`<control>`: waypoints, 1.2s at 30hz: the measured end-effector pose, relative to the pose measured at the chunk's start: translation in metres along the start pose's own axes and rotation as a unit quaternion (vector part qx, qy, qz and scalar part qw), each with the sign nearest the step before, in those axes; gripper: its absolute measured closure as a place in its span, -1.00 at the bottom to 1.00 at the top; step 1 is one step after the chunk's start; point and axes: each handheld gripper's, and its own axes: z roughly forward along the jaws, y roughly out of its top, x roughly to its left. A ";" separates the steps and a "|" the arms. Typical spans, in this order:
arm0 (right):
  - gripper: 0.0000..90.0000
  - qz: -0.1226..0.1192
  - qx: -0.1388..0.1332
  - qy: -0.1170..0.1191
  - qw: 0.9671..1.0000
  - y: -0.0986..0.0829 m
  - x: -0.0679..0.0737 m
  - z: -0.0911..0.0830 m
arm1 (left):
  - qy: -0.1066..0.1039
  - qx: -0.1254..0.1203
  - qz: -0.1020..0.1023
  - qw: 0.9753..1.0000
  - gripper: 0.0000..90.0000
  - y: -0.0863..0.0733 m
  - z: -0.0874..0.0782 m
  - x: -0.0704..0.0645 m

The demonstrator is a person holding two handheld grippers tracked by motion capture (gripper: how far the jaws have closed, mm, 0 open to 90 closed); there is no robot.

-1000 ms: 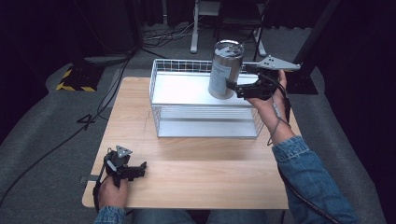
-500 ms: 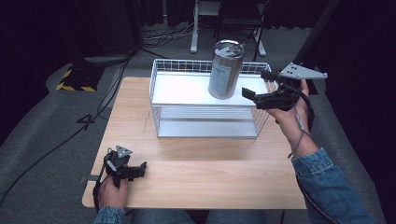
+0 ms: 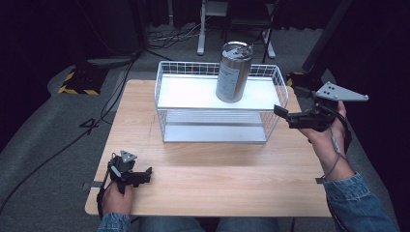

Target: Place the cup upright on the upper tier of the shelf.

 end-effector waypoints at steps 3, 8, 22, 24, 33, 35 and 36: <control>-1.00 -0.001 0.011 -0.013 1.000 -0.006 -0.002 -0.005 | 0.000 0.000 0.000 1.000 -1.00 0.000 0.000 0.000; -1.00 0.023 0.048 -0.045 0.998 -0.032 -0.005 -0.020 | -0.004 0.000 0.005 1.000 -1.00 0.001 0.001 0.001; -1.00 0.052 0.106 -0.079 0.990 -0.107 -0.014 -0.035 | -0.006 0.001 0.004 1.000 -1.00 0.001 0.001 0.001; -1.00 0.055 0.110 -0.080 0.989 -0.112 -0.015 -0.035 | -0.006 0.001 0.004 1.000 -1.00 0.001 0.001 0.001; -1.00 0.075 0.147 -0.093 0.982 -0.157 -0.017 -0.031 | -0.005 0.001 0.004 1.000 -1.00 0.001 0.001 0.001; -1.00 0.075 0.157 -0.097 0.980 -0.167 -0.016 -0.030 | -0.006 0.001 0.004 1.000 -1.00 0.001 0.001 0.001; -1.00 0.073 0.170 -0.098 0.978 -0.175 -0.015 -0.028 | -0.006 0.001 0.004 1.000 -1.00 0.001 0.001 0.001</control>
